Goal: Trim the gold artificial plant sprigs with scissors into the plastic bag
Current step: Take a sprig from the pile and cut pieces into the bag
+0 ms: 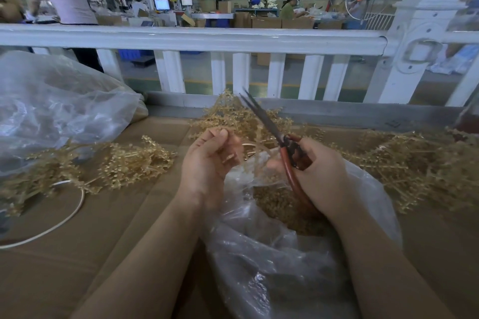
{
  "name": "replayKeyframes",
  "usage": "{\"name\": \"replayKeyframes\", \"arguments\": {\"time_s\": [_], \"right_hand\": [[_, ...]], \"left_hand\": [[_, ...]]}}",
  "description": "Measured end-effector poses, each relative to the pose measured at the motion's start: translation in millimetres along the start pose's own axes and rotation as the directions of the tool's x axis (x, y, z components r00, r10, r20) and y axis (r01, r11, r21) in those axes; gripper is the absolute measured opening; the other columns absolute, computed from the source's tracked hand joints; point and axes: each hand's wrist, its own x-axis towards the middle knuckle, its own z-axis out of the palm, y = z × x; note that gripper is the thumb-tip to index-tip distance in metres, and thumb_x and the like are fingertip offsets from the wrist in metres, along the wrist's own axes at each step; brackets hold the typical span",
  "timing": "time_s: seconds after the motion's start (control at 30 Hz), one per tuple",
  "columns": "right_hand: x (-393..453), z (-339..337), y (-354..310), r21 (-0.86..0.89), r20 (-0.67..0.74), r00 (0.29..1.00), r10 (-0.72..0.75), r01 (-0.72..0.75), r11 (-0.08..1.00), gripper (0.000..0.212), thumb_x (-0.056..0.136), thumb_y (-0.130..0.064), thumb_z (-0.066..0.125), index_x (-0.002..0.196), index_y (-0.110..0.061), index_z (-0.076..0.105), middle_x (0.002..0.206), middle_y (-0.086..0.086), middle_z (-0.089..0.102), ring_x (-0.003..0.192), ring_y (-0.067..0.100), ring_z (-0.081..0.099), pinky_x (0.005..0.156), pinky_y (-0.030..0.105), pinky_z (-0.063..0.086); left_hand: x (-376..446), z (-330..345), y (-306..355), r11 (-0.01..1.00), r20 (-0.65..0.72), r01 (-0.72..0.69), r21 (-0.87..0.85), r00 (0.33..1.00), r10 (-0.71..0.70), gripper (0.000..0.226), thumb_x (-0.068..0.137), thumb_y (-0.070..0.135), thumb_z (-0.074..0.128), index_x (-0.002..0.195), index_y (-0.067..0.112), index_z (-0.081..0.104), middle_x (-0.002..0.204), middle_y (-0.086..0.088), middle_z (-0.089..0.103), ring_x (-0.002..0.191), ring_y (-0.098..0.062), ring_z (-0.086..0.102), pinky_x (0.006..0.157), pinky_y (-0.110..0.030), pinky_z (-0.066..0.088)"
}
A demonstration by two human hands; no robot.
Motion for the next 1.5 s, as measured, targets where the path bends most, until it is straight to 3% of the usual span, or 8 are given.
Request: {"name": "replayKeyframes", "arguments": {"time_s": [0.33, 0.73, 0.9, 1.03, 1.17, 1.27, 1.4, 1.5], "right_hand": [[2.0, -0.8, 1.7, 0.144, -0.168, 0.982, 0.084, -0.06, 0.988, 0.057, 0.056, -0.097, 0.058, 0.085, -0.049, 0.062, 0.078, -0.023, 0.068, 0.07, -0.003, 0.064, 0.064, 0.024, 0.046], [3.2, 0.8, 6.4, 0.112, -0.174, 0.978, 0.117, -0.099, 0.989, 0.063, 0.054, -0.1, 0.055, 0.092, -0.05, 0.063, 0.082, -0.025, 0.07, 0.074, -0.004, 0.066, 0.065, 0.032, 0.053], [3.3, 1.1, 4.2, 0.08, -0.176, 0.978, 0.109, -0.096, 0.992, 0.062, 0.055, -0.101, 0.053, 0.088, -0.049, 0.061, 0.078, -0.026, 0.068, 0.074, -0.005, 0.063, 0.061, 0.029, 0.047], [2.9, 0.0, 2.3, 0.054, -0.165, 0.979, 0.119, -0.112, 0.992, 0.067, 0.052, -0.103, 0.049, 0.09, -0.05, 0.061, 0.08, -0.029, 0.067, 0.077, -0.008, 0.062, 0.062, 0.027, 0.047], [2.2, -1.2, 0.1, 0.01, -0.142, 0.981, 0.13, -0.13, 0.992, 0.075, 0.051, -0.105, 0.044, 0.083, -0.041, 0.064, 0.082, -0.034, 0.066, 0.08, -0.011, 0.061, 0.062, 0.024, 0.045], [2.2, -2.7, 0.1, -0.038, -0.104, 0.985, 0.137, -0.142, 0.989, 0.076, 0.05, -0.105, 0.045, 0.084, -0.039, 0.064, 0.083, -0.033, 0.066, 0.075, -0.003, 0.063, 0.065, 0.026, 0.047], [2.9, -1.9, 1.6, -0.095, -0.056, 0.985, 0.162, -0.167, 0.981, 0.062, 0.058, -0.092, 0.06, 0.089, -0.039, 0.064, 0.082, -0.027, 0.067, 0.078, -0.001, 0.062, 0.065, 0.023, 0.045], [2.4, -2.0, 2.1, -0.133, -0.021, 0.986, 0.164, -0.166, 0.977, 0.057, 0.063, -0.087, 0.066, 0.092, -0.038, 0.064, 0.081, -0.021, 0.067, 0.078, -0.001, 0.062, 0.063, 0.02, 0.043]], "left_hand": [[1.8, -3.6, 8.6, 0.931, -0.001, 0.096, -0.353, 0.995, -0.103, 0.01, 0.089, 0.014, 0.053, 0.083, 0.014, 0.061, 0.068, 0.003, 0.06, 0.063, -0.012, 0.059, 0.067, -0.024, 0.052], [2.8, -6.3, 11.8, 0.931, -0.026, 0.082, -0.356, 0.995, -0.098, 0.018, 0.096, 0.014, 0.05, 0.084, 0.014, 0.062, 0.068, 0.004, 0.061, 0.062, -0.01, 0.061, 0.064, -0.024, 0.053], [10.6, -32.4, 36.1, 0.947, -0.153, -0.103, -0.303, 0.987, 0.058, 0.013, 0.095, 0.011, 0.053, 0.083, 0.015, 0.058, 0.062, 0.006, 0.06, 0.061, -0.008, 0.058, 0.066, -0.022, 0.052], [18.3, -68.0, 52.0, 0.953, -0.554, -0.304, -0.003, 0.794, 0.251, 0.016, 0.1, 0.01, 0.053, 0.084, 0.013, 0.057, 0.064, 0.006, 0.06, 0.057, -0.005, 0.053, 0.061, -0.018, 0.05], [23.0, -97.1, 47.9, 0.907, -0.757, -0.107, 0.408, 0.515, 0.402, 0.017, 0.098, 0.022, 0.059, 0.103, 0.007, 0.064, 0.085, 0.001, 0.067, 0.069, -0.004, 0.066, 0.07, -0.024, 0.057], [26.6, -109.4, 42.8, 0.868, -0.789, 0.032, 0.495, 0.435, 0.433, 0.012, 0.099, 0.026, 0.057, 0.104, 0.015, 0.059, 0.105, -0.004, 0.069, 0.093, -0.018, 0.07, 0.087, -0.039, 0.059], [27.0, -110.9, 42.8, 0.824, -0.814, 0.137, 0.55, 0.31, 0.492, 0.023, 0.098, 0.02, 0.055, 0.12, 0.013, 0.058, 0.115, -0.003, 0.062, 0.097, -0.013, 0.059, 0.089, -0.024, 0.049], [24.6, -107.1, 44.0, 0.814, -0.83, 0.207, 0.543, 0.284, 0.481, 0.038, 0.094, 0.012, 0.057, 0.132, 0.012, 0.049, 0.14, -0.011, 0.044, 0.116, -0.023, 0.055, 0.094, -0.021, 0.042]]}}
